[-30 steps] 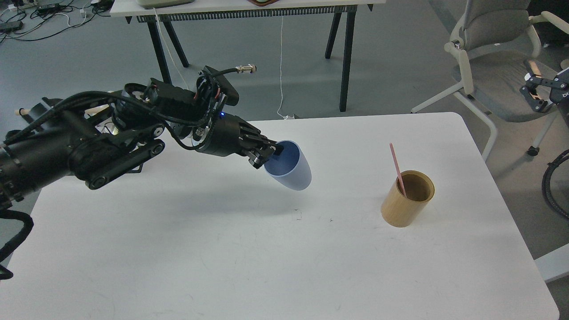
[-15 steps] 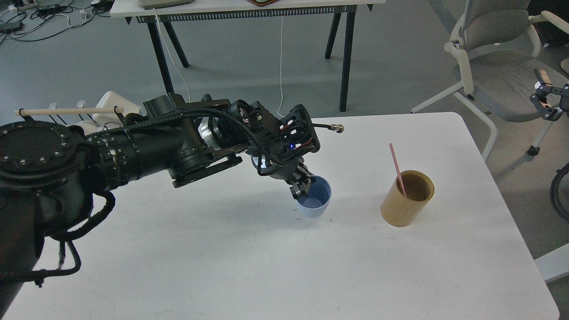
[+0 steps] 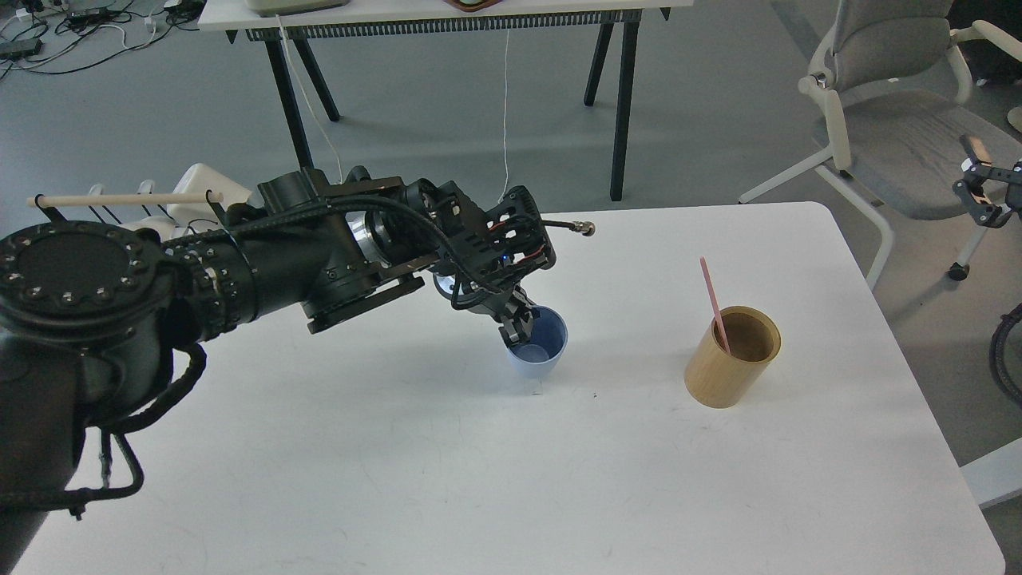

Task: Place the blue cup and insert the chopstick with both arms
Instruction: 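Lift the blue cup with the left gripper and set it down mid-table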

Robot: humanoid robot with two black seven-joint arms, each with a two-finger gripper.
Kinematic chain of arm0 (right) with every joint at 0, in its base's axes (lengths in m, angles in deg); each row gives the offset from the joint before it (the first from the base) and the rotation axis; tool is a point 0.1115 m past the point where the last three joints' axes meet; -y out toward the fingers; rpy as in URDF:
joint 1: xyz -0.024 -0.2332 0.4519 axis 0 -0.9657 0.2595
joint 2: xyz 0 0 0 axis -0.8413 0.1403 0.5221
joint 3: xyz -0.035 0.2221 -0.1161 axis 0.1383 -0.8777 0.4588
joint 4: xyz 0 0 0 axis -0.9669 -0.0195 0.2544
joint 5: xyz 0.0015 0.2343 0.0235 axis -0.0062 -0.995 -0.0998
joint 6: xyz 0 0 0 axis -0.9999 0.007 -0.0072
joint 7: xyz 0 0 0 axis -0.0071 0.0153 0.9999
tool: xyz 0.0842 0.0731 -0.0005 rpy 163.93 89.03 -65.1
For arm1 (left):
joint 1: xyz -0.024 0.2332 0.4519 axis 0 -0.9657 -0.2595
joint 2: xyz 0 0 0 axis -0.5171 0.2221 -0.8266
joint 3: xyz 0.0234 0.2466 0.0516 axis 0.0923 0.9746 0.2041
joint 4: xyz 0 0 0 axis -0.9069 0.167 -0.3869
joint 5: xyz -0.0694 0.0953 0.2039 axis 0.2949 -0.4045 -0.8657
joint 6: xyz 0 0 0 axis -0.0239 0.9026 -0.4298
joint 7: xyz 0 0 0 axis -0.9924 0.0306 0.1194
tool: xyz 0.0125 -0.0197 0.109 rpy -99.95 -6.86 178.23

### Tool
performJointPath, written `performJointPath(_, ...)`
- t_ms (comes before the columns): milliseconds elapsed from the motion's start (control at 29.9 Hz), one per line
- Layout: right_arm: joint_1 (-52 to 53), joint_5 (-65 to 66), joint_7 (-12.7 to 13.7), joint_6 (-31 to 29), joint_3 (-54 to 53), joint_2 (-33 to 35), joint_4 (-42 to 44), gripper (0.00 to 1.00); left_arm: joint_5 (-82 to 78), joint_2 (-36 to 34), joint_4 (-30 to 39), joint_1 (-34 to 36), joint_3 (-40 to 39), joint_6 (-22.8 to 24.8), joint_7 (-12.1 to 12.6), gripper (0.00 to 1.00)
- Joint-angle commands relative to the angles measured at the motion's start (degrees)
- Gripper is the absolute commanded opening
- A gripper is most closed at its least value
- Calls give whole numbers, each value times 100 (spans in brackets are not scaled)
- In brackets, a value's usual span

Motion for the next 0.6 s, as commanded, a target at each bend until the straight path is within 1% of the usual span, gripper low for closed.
performJointPath(0,-1,0,0,0,1,-4,0,99,1,0,24,-18,-9,0,-1,2)
performJointPath(368,-80,0,0,0,1,-4,-18,99,19,0,32,-106,-18,0,-1,9)
performJointPath(469,-89,0,0,0,1,-4,-18,99,27,0,32,-150,-18,0,-1,13)
performJointPath(569,-89,0,0,0,1,-12,-26,99,45,0,24,-150,-27,0,-1,20)
